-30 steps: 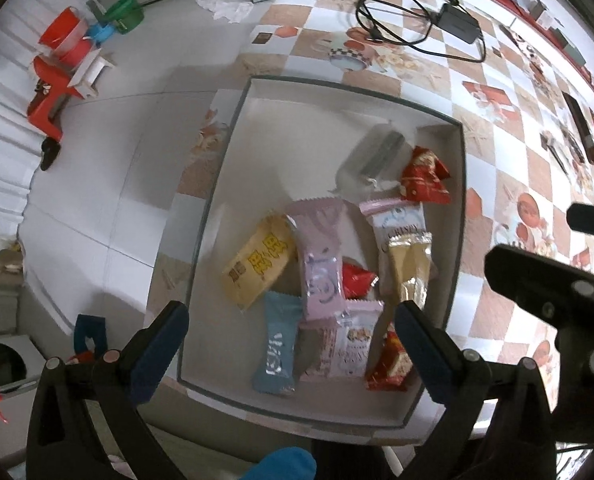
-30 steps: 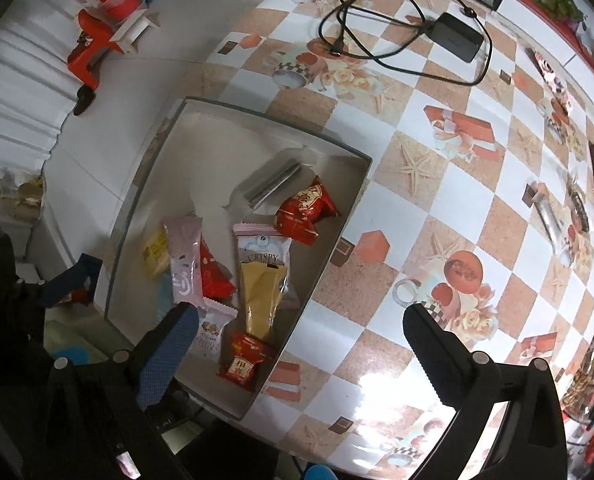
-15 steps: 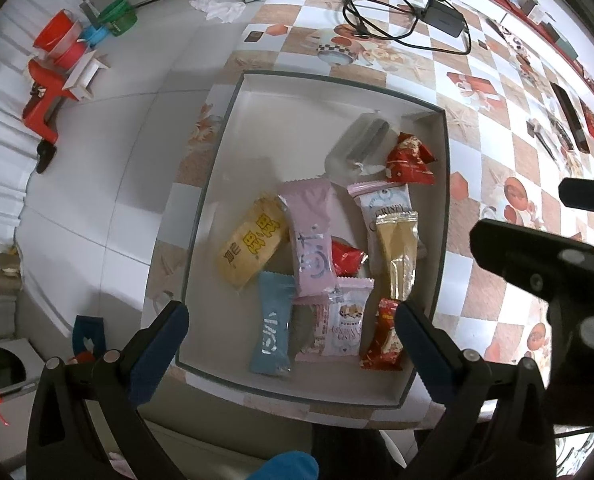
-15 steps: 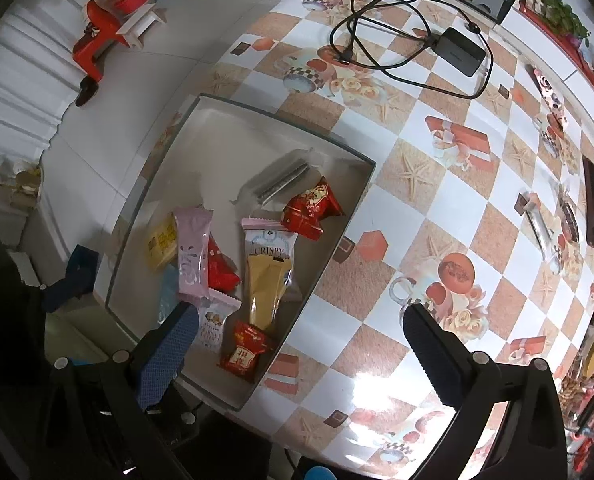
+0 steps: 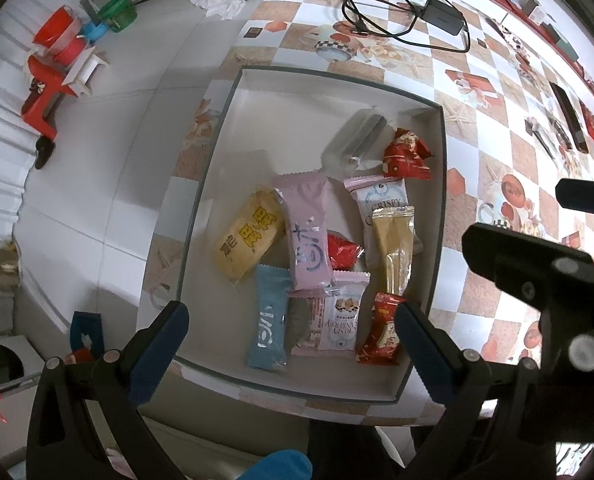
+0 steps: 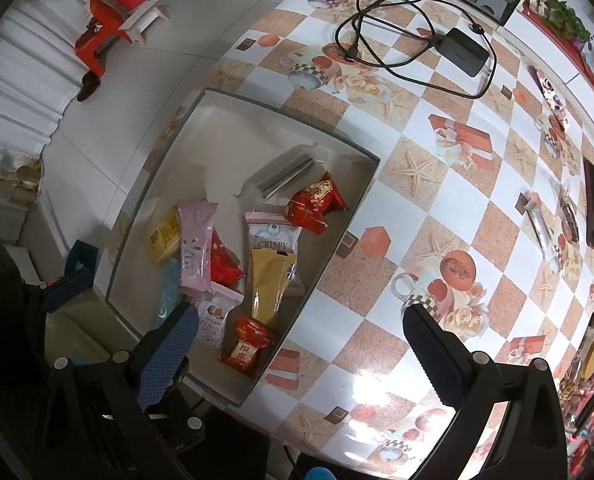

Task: Organize snacks

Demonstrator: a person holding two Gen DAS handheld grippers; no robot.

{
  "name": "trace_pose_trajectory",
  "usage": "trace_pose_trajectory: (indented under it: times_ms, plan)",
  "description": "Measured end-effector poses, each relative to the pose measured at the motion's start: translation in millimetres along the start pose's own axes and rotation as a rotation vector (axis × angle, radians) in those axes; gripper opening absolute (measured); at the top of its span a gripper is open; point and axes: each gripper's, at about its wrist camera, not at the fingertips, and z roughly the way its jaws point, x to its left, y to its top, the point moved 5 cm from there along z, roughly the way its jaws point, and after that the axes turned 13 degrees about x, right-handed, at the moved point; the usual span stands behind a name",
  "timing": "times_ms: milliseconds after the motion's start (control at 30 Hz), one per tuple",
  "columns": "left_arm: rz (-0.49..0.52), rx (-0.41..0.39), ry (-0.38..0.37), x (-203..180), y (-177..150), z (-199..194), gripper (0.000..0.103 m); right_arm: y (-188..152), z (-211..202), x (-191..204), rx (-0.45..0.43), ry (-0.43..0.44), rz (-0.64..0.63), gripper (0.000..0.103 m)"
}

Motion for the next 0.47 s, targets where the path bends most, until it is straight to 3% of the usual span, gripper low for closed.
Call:
trace_pose_trajectory:
  times_ms: [367,467]
  plan:
    - [-0.027,0.008,-0.002,6.8,0.4,5.1,0.103,-1.9,2.0,4.8,0.002,-0.033,-0.04,0.103]
    - [-0.016,-0.01,-0.054,6.1,-1.3,2.4,0.103,-2.1,3.3,4.6,0.005,-0.033,-0.038,0.103]
